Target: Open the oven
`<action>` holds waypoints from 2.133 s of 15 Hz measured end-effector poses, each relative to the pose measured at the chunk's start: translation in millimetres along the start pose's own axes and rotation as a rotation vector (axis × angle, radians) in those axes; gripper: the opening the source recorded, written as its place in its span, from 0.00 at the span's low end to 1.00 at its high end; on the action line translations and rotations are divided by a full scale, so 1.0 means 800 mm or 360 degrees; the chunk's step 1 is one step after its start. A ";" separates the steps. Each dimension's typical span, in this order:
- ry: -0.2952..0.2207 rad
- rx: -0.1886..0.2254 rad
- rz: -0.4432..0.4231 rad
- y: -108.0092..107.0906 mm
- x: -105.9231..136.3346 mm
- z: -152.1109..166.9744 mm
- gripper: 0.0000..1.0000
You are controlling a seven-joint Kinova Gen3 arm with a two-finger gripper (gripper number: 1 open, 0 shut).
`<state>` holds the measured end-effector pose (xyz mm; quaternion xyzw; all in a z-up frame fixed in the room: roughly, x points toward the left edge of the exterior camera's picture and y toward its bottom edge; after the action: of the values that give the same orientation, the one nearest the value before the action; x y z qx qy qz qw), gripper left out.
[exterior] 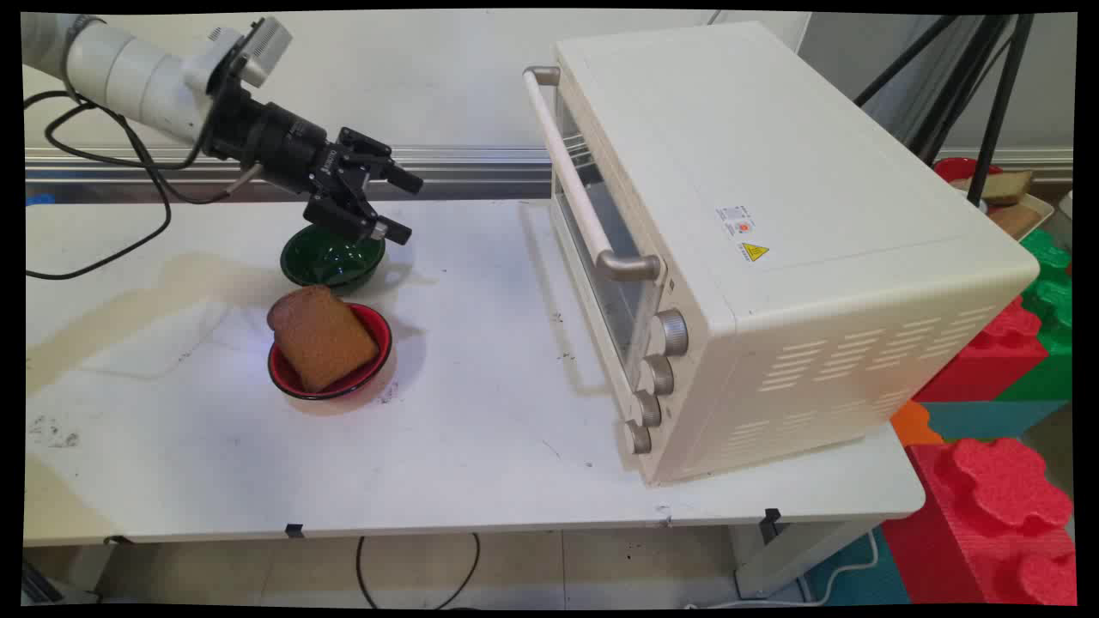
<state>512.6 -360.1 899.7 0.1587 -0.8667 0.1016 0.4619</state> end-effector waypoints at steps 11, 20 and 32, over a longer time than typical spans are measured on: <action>0.0327 0.0015 0.0015 -0.005 0.075 -0.003 1.00; 0.0431 0.0037 0.0010 -0.016 0.123 0.052 1.00; 0.0335 0.0032 0.0043 -0.037 0.137 0.109 0.00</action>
<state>398.8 -435.4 943.9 0.1402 -0.8144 0.1326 0.5473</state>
